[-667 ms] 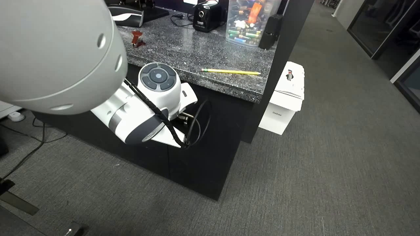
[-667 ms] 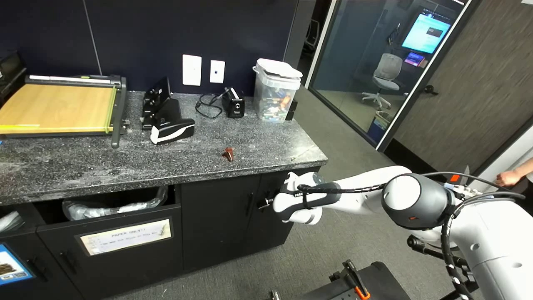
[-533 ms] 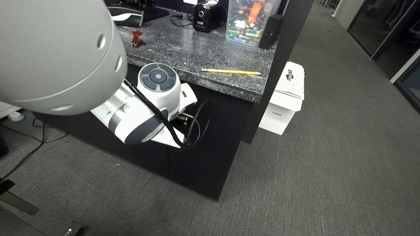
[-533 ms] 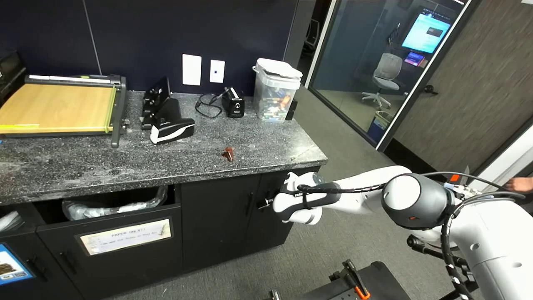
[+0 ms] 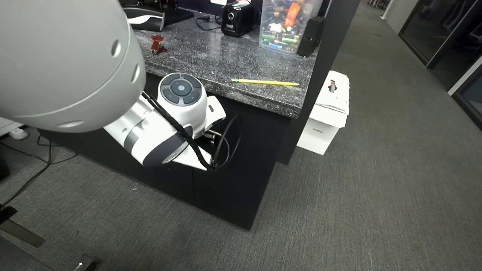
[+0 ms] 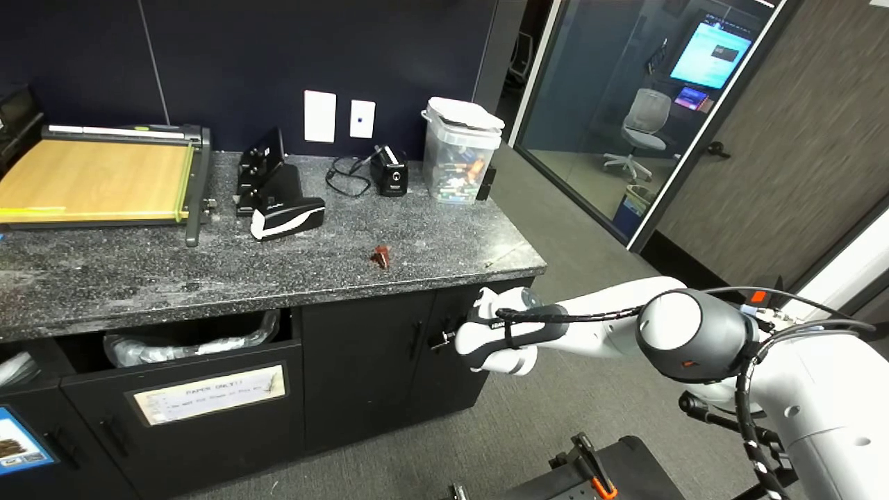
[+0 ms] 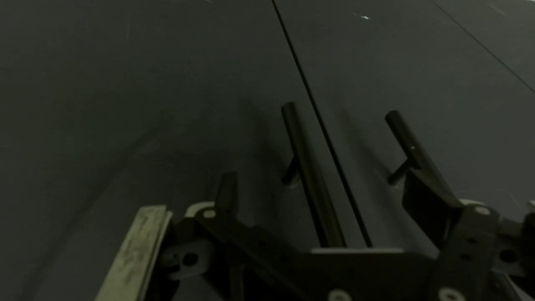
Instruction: Close the cabinet door on the right
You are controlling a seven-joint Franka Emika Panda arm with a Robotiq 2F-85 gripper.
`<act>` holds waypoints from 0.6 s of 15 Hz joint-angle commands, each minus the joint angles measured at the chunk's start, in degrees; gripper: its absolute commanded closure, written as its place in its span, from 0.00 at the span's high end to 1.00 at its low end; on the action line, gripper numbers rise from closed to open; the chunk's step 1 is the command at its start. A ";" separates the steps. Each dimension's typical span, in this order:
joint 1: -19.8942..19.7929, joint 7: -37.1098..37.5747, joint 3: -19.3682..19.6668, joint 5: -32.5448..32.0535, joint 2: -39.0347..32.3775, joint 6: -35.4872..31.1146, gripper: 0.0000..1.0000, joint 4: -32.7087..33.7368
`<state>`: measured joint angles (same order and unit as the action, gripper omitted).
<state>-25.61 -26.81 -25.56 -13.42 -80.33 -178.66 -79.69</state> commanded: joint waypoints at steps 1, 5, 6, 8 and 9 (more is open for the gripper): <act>3.12 8.71 10.57 2.30 10.49 -6.95 1.00 -11.46; 4.97 10.81 13.78 3.54 11.74 -9.50 1.00 -12.81; 7.47 13.67 18.22 4.75 13.94 -11.94 1.00 -15.43; 12.63 18.29 26.80 7.79 18.28 -15.44 1.00 -21.00; 15.94 18.52 31.14 11.69 20.47 -16.81 1.00 -24.20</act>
<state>-18.11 -12.96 -5.65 -8.99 -68.55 -190.97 -92.59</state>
